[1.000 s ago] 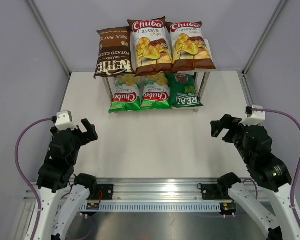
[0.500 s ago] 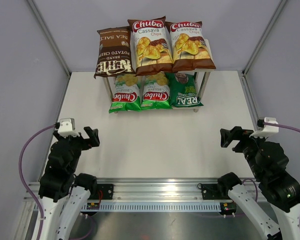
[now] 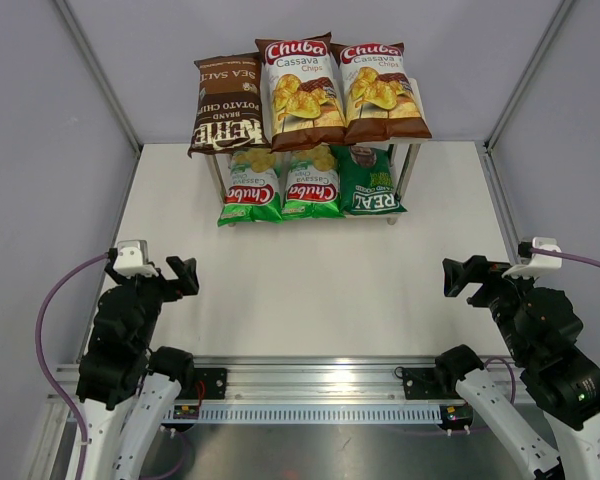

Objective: Place and organize the chips bags onto the shelf

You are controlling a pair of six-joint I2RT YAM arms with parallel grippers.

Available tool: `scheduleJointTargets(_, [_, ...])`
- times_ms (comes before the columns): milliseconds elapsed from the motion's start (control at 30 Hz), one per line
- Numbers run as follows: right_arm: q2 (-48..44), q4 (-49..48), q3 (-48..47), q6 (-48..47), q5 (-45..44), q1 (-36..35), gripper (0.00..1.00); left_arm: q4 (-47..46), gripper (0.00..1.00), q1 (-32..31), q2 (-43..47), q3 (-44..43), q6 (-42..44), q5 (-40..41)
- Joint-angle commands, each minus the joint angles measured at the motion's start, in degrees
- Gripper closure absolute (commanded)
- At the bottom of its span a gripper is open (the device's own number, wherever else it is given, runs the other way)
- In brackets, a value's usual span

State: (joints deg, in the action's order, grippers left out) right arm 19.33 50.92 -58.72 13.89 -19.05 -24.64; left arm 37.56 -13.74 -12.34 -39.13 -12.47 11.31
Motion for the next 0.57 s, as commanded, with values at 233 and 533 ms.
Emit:
scheduleJointTargets(233, [0.36,-1.87,0.45,-1.76,-2.22,-0.05,0.00,-2.49,0.01,0.29,1.09,0.20,0.69,-0.85])
scheduleJointTargets(533, [0.53,-1.87,0.53,-1.50,-3.19,-0.14,0.01,-2.49,0.01,0.29,1.26,0.20,0.69,-0.85])
